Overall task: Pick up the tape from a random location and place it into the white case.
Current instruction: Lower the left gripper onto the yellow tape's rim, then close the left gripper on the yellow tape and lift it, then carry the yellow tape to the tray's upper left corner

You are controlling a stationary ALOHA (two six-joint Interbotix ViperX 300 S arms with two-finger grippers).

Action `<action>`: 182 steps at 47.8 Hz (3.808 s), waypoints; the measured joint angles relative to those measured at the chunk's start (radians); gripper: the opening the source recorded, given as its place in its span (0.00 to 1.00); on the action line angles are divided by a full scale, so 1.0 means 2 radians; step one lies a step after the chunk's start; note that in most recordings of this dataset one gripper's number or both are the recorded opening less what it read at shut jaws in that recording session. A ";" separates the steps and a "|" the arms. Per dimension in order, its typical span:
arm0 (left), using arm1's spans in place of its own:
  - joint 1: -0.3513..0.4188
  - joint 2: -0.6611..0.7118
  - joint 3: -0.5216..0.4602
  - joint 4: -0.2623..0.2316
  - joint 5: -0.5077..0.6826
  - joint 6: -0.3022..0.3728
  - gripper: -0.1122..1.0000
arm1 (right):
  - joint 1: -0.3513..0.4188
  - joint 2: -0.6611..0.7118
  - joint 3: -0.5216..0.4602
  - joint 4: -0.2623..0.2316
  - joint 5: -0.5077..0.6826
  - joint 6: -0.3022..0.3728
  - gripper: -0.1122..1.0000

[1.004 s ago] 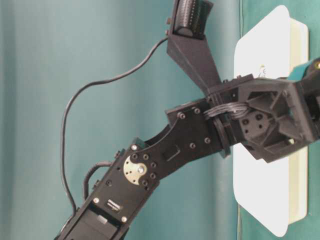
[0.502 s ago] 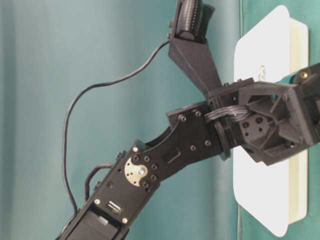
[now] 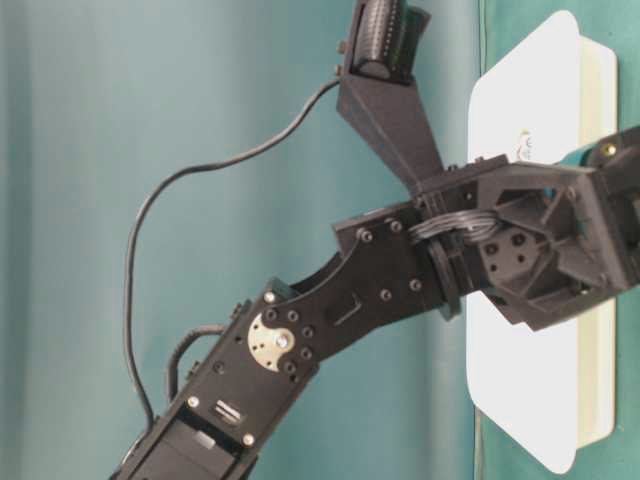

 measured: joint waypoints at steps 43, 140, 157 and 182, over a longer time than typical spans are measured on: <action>-0.010 -0.125 -0.052 0.001 0.131 0.000 0.30 | 0.000 0.000 0.000 0.000 -0.001 0.000 0.88; -0.010 -0.158 -0.087 0.004 0.167 0.002 0.30 | 0.000 0.006 0.000 0.000 -0.001 0.000 0.88; -0.012 -0.180 -0.054 0.005 0.167 0.002 0.30 | 0.000 0.006 0.000 -0.001 -0.001 0.000 0.88; -0.013 -0.318 0.107 0.004 0.153 0.000 0.30 | 0.001 0.006 0.000 -0.002 0.000 0.000 0.88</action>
